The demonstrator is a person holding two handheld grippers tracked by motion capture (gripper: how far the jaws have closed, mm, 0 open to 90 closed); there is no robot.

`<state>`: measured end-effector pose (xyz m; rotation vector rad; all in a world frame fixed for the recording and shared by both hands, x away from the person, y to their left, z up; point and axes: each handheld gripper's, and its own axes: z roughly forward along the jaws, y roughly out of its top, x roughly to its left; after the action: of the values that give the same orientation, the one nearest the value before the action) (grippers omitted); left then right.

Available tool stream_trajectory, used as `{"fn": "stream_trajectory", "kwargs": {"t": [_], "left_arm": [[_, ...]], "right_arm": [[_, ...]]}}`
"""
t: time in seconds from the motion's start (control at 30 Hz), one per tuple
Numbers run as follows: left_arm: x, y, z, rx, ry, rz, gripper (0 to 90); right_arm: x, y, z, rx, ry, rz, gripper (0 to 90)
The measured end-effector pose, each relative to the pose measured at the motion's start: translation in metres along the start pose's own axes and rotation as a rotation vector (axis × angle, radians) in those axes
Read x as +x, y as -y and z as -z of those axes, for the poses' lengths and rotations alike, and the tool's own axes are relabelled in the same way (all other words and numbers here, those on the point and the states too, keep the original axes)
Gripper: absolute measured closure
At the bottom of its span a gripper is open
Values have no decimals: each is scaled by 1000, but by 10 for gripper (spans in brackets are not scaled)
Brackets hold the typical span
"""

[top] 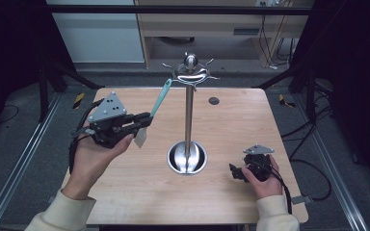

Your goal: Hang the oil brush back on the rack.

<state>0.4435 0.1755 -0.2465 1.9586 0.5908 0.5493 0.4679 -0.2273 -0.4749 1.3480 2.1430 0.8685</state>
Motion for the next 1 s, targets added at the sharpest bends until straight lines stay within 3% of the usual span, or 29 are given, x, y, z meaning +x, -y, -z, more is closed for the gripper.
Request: {"fn": "stream_trajectory", "kwargs": {"t": [1.0], "left_arm": [[2,-4,-17,36,26,-3,816]], "right_arm": [[-1,0,0,2,1,6,75]]}}
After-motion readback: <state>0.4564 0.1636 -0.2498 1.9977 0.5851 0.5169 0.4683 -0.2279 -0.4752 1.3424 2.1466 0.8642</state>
